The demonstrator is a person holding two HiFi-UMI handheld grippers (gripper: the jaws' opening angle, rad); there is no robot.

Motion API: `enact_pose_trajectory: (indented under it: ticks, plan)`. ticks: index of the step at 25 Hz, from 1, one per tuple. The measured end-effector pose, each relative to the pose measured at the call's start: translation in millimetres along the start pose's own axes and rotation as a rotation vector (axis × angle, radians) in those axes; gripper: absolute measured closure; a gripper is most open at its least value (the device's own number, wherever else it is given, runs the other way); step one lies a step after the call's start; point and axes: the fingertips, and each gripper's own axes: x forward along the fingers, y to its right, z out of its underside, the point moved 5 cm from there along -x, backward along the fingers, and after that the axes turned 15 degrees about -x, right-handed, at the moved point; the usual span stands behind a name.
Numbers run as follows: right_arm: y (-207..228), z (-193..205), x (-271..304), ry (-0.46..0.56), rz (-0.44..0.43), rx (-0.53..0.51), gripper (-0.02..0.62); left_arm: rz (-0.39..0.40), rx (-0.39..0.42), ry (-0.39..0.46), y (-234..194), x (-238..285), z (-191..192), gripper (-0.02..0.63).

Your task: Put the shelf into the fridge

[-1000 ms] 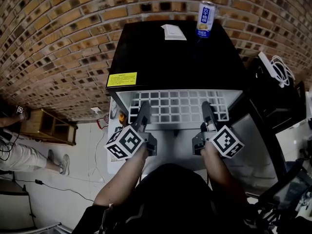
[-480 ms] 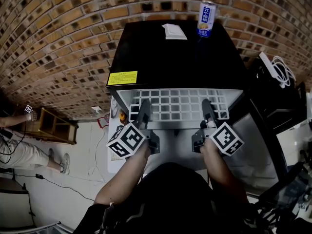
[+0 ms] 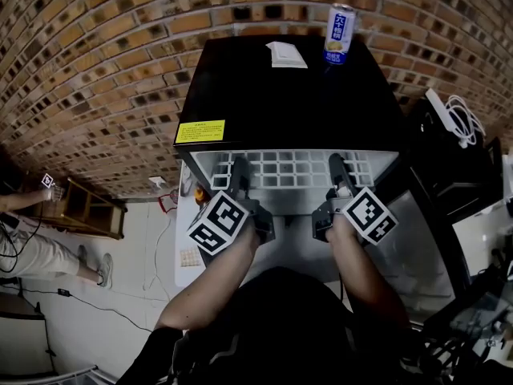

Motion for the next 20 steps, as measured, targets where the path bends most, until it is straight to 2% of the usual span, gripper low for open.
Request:
enact_pose_trajectory:
  ticks: [14,20]
  plan:
    - [1,0,10,0.078,0.050,-0.015,0.456,0.032,0.048,0.091,1,7,3,0.491]
    - [3,-1,22,0.112,0.060,-0.031,0.451,0.048,0.040,0.133,0,19,2,0.488]
